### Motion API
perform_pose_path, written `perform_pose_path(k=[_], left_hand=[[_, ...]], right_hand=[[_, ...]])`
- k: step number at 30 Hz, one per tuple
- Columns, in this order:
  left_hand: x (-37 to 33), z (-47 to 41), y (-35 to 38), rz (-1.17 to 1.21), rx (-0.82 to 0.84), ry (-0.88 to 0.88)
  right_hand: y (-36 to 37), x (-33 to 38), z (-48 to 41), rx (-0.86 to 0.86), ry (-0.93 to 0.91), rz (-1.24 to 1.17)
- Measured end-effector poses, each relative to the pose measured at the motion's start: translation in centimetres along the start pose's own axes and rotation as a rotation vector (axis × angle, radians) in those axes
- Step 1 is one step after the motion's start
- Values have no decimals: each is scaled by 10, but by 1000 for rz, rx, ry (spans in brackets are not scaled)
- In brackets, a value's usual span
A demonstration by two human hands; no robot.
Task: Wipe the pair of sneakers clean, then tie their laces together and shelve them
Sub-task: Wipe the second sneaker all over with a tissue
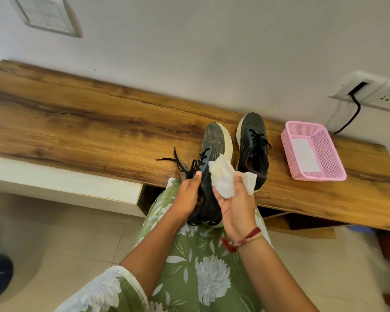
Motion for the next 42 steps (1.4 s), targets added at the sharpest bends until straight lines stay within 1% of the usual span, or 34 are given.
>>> perform_pose_path(k=[1, 2, 4, 5, 6, 9, 11, 13, 14, 15, 17, 18, 19, 22, 23, 24, 27, 29, 30, 32, 34, 36, 39, 40, 42], left_hand=[[0, 0, -1, -6, 9, 1], [0, 0, -1, -5, 24, 5], [1, 0, 0, -14, 42, -4], [-1, 0, 0, -16, 35, -4], [-1, -1, -1, -19, 24, -2], [1, -1, 0, -18, 17, -13], [1, 0, 0, -19, 14, -22], [-1, 1, -1, -28, 6, -29], [-1, 2, -1, -32, 8, -36], [0, 1, -1, -34, 9, -41], [-1, 2, 0, -39, 17, -30], [-2, 2, 0, -41, 18, -31], [-1, 2, 0, -40, 11, -29], [-4, 4, -1, -28, -1, -17], [-5, 5, -1, -27, 1, -10], [-5, 5, 0, -30, 8, -8], [-5, 4, 1, -22, 5, -1], [-4, 4, 1, 1, 18, 5], [-5, 4, 2, 19, 38, 9], [-4, 3, 4, 47, 76, 15], [-4, 2, 2, 95, 67, 12], [-5, 1, 1, 129, 57, 3], [-5, 2, 3, 99, 46, -8], [-5, 2, 3, 93, 25, -14], [-2, 2, 2, 93, 12, -15]], right_hand=[[0, -4, 2, 27, 56, -1], [-1, -4, 6, 53, 84, 69], [-9, 2, 9, 95, 65, 273], [-12, 8, 10, 123, 53, 313], [-15, 14, 13, 153, 51, 304], [-24, 29, 17, 234, 79, 134], [-29, 38, 18, 244, 61, 97], [-37, 44, 14, 201, -11, 177], [-42, 47, 12, 163, -60, 277], [-47, 51, 10, 129, -127, 433], [-45, 57, 12, 142, -252, 711], [-45, 60, 12, 153, -294, 762], [-45, 63, 13, 151, -317, 748], [-46, 71, 13, 76, -306, 543], [-45, 75, 11, 48, -339, 521], [-39, 79, 10, 21, -400, 567], [-10, 81, 7, -7, -642, 828], [13, 72, 8, 33, -852, 1034], [24, 61, 8, 84, -914, 1141], [39, 30, 3, 223, -917, 1334], [44, 2, 8, 315, -951, 1466], [38, -11, 18, 372, -1034, 1526], [22, -8, 19, 423, -1129, 1634], [20, -4, 12, 407, -1102, 1636], [16, 2, -3, 344, -938, 1535]])
Point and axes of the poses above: each hand's wrist, its own z-axis away from the middle knuckle, its own y-axis out of the palm, x = y × z, the point moved 8 cm from there along -z, towards the middle knuckle, and after that the axes turned 4 degrees about z, right-handed, at the moved point
